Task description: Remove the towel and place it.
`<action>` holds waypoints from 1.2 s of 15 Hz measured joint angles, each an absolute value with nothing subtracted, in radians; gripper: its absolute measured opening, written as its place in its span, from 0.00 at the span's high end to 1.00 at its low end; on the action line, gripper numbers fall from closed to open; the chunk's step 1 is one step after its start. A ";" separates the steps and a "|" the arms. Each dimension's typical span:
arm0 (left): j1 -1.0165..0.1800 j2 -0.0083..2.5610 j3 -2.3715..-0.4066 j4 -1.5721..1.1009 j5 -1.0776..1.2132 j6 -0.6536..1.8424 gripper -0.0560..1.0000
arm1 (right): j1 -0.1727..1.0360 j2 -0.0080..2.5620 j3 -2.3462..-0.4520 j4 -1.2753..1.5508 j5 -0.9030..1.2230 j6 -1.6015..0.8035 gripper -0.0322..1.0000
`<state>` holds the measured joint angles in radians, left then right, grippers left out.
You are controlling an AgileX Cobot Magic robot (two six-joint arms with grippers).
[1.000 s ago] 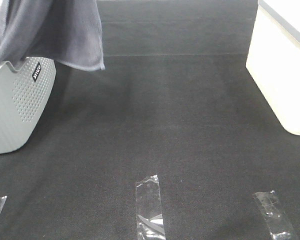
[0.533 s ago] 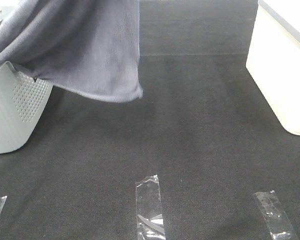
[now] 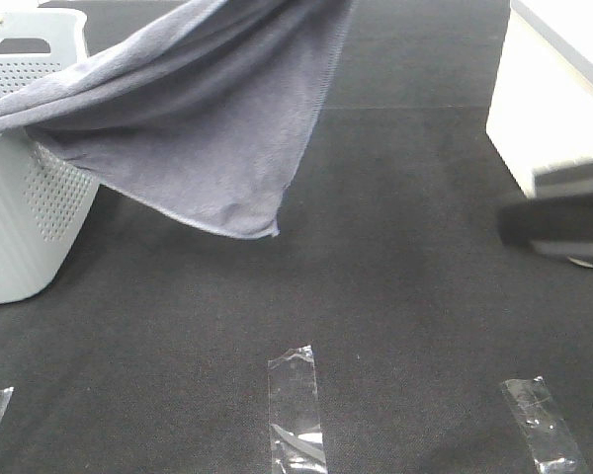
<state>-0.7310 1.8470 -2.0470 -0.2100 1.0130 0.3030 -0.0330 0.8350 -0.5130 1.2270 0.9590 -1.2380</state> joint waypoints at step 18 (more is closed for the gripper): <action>-0.755 1.852 -2.047 -0.278 0.762 0.303 0.95 | 0.118 1.698 -0.628 1.735 0.908 -2.005 0.32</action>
